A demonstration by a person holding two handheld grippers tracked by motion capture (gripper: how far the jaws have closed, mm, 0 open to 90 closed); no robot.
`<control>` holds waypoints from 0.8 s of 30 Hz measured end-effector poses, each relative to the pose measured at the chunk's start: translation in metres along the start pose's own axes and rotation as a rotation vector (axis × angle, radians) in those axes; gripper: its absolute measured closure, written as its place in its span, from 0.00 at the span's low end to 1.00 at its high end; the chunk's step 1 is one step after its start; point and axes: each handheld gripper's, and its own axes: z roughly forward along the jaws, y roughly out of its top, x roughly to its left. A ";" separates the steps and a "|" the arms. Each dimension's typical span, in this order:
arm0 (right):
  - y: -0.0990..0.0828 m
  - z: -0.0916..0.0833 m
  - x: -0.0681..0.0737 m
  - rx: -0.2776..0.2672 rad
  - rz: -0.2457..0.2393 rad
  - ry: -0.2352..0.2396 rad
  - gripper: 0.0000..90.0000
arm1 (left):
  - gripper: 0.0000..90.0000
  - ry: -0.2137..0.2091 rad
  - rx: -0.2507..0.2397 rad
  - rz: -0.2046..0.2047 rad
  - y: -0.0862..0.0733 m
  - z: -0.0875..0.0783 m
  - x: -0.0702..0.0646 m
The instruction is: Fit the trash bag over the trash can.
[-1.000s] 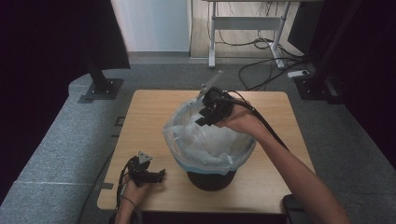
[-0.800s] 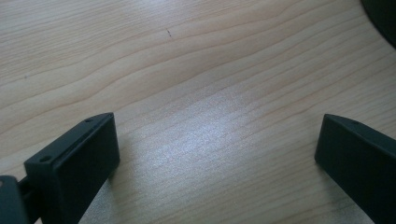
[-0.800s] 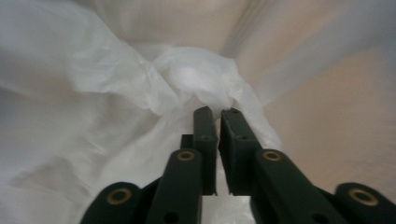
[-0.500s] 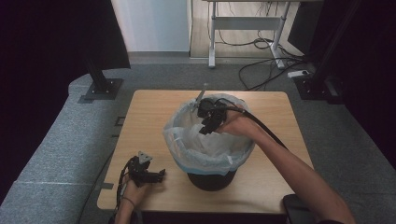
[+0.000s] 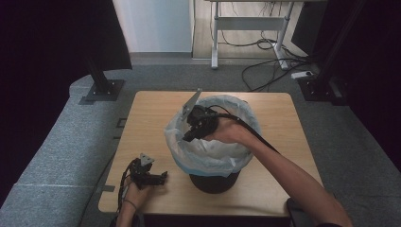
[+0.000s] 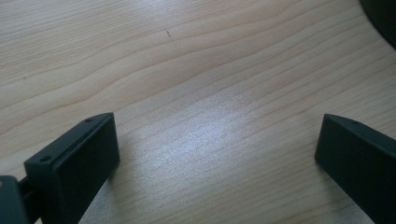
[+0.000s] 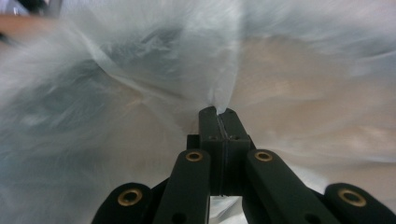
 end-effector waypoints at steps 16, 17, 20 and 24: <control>-0.017 -0.042 -0.017 -0.046 0.133 -0.175 0.42 | 0.00 0.001 -0.002 -0.002 0.000 0.000 0.000; -0.020 -0.049 -0.019 -0.065 0.151 -0.203 0.40 | 0.00 0.001 -0.002 -0.002 0.000 0.000 0.000; -0.029 -0.068 -0.027 -0.108 0.214 -0.269 0.31 | 0.00 0.001 -0.002 -0.001 0.000 0.000 0.000; -0.044 -0.086 -0.033 -0.138 0.292 -0.331 0.16 | 0.00 0.001 -0.002 -0.001 0.000 0.000 0.000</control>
